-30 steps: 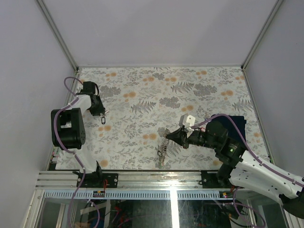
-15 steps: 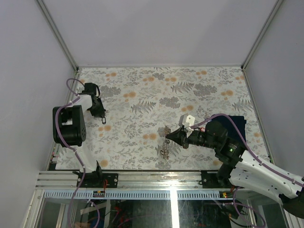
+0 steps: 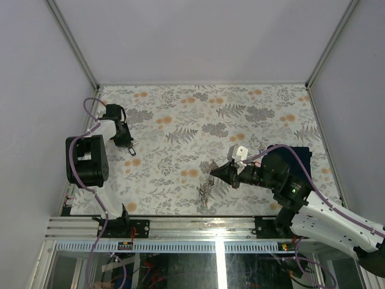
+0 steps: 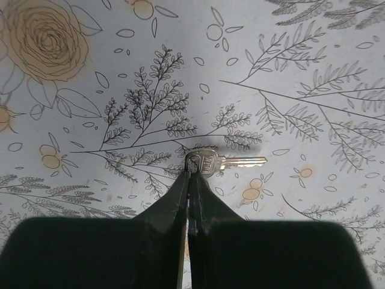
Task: Put the keys on the keyring
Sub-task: Move the key to the center of the board.
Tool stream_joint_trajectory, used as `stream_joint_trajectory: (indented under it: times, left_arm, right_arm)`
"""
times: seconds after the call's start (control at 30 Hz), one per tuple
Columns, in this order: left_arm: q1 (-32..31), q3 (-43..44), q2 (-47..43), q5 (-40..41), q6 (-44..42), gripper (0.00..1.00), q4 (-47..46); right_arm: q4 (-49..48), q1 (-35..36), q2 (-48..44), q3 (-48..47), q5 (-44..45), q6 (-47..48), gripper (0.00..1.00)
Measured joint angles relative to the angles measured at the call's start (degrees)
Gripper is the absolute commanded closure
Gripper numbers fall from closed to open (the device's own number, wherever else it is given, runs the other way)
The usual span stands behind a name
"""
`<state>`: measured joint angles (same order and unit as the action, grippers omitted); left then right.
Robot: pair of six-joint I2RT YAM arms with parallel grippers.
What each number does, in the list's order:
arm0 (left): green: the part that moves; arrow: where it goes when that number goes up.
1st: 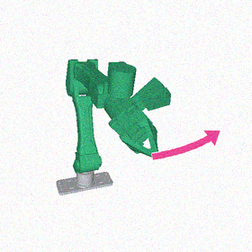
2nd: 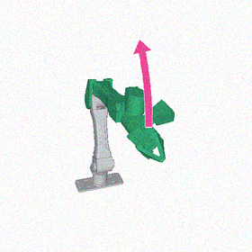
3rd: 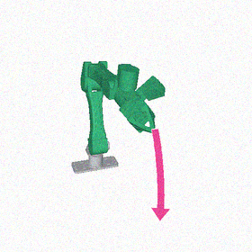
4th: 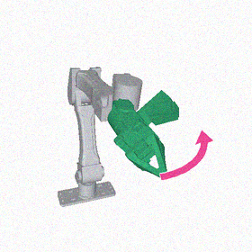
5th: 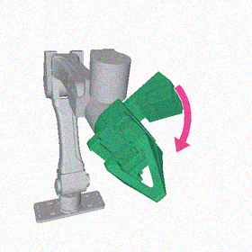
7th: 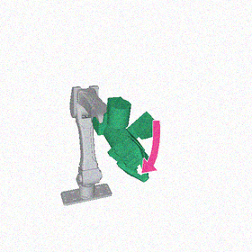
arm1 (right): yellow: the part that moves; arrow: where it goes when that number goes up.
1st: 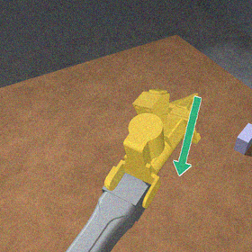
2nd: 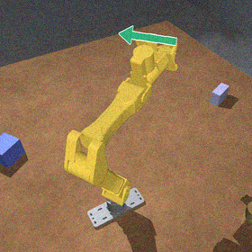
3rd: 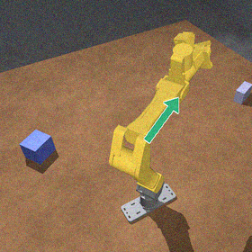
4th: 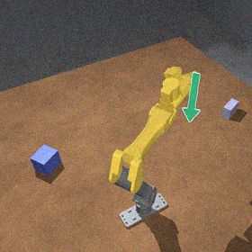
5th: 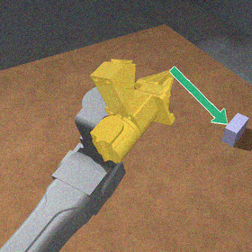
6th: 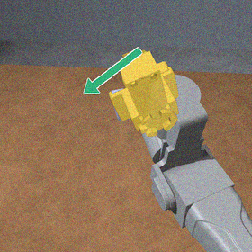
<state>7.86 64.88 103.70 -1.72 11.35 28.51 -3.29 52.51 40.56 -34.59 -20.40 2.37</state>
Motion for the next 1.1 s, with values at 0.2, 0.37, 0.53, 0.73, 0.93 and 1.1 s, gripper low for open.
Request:
stream_joint_trajectory:
  times: [0.2,0.37,0.53,0.73,0.93,1.1]
  left_arm:
    - [-1.2,-0.5,-3.5,-1.8,-2.3,1.00,-0.3]
    - [-8.0,-0.8,-4.9,-5.1,-4.7,1.00,-0.3]
    - [-19.7,-2.4,-5.5,-8.8,-5.8,1.00,0.3]
    - [-31.1,-3.2,-5.6,-8.7,-5.9,1.00,3.2]
    - [-32.6,-3.8,-5.5,-7.0,-5.7,0.94,4.0]
    - [-32.7,-4.0,-5.2,-5.7,-5.6,0.89,4.2]
  right_arm:
    - [0.0,0.0,-0.3,0.0,0.3,0.2,1.00]
    - [0.2,0.0,-0.4,0.0,0.4,0.5,1.00]
    - [1.5,0.0,-1.0,0.0,1.3,0.9,1.00]
    - [3.0,0.0,-2.7,0.0,2.7,1.5,1.00]
    - [4.7,0.0,-4.0,0.0,3.3,2.1,1.00]
    - [5.3,0.0,-4.1,0.0,3.4,2.3,1.00]
